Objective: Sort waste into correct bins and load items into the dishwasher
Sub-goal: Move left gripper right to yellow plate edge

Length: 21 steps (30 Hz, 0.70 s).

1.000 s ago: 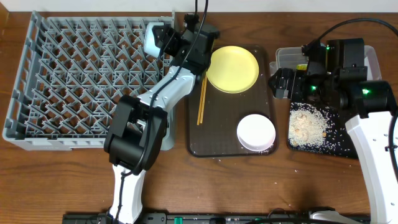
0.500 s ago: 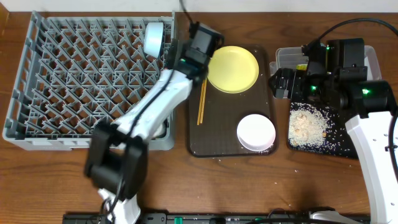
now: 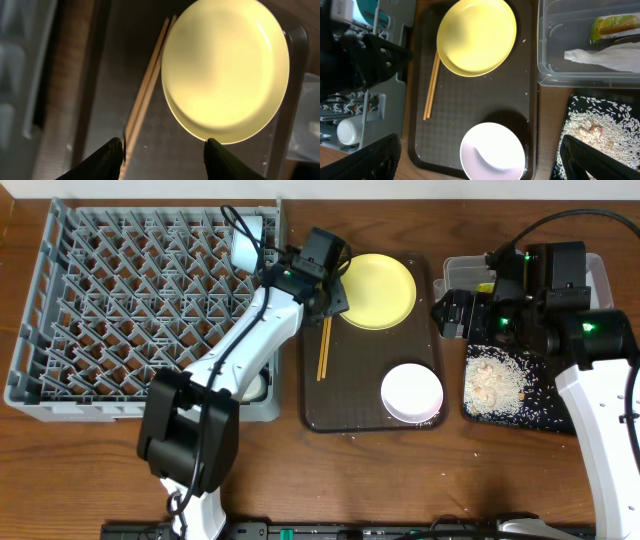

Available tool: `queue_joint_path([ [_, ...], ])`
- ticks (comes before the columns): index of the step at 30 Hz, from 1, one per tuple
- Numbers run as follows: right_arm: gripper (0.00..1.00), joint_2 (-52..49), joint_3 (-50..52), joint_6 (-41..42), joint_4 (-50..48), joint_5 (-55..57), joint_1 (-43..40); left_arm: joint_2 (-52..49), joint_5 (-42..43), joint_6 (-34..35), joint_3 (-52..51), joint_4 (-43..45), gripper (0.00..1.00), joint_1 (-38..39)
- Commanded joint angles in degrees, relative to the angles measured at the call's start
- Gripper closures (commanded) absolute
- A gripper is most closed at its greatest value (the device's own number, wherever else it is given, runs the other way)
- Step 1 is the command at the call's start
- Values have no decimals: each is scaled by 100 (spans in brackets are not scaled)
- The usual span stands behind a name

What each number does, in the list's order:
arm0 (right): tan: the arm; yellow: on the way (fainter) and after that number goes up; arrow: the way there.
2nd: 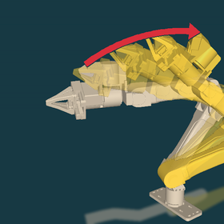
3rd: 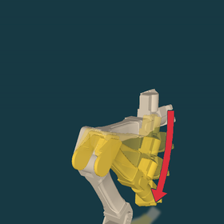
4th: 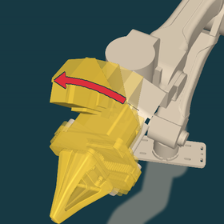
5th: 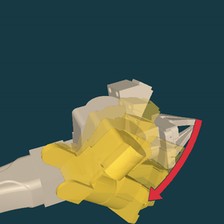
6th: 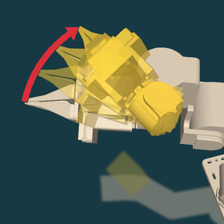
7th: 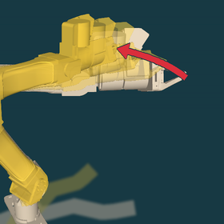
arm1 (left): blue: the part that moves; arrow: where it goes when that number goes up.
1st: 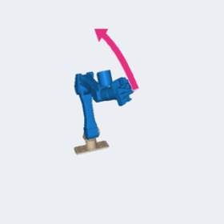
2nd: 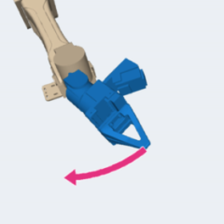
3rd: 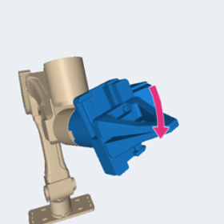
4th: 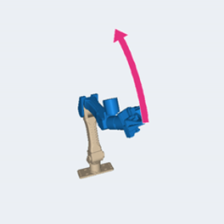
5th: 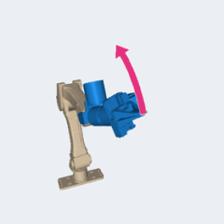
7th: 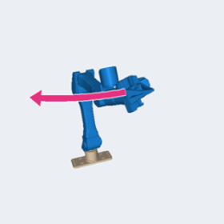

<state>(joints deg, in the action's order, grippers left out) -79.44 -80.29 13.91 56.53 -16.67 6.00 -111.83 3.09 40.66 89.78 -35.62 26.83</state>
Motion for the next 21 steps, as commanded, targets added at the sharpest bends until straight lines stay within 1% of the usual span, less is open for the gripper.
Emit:
queue_joint_path([
  [1, 1, -7, -26, -72, 7, 15, -31, -122, 120, 1071, -22, 9, 47, 160],
  [3, 1, -7, -26, -72, 7, 15, -31, -205, 120, 1207, -22, 79, 47, 262],
  [9, 1, -7, -26, -72, 7, 15, -31, -555, -13, 1215, -22, 520, 47, 616],
  [12, 1, -7, -26, -72, 7, 15, -31, -695, -120, 1217, -22, 667, 52, 728],
  [13, 1, -7, -26, -72, 7, 15, -31, -739, -212, 1217, -22, 671, 56, 745],
  [21, 1, -7, -26, -72, 7, 15, -31, -800, -807, 1244, -22, 640, 57, 772],
])
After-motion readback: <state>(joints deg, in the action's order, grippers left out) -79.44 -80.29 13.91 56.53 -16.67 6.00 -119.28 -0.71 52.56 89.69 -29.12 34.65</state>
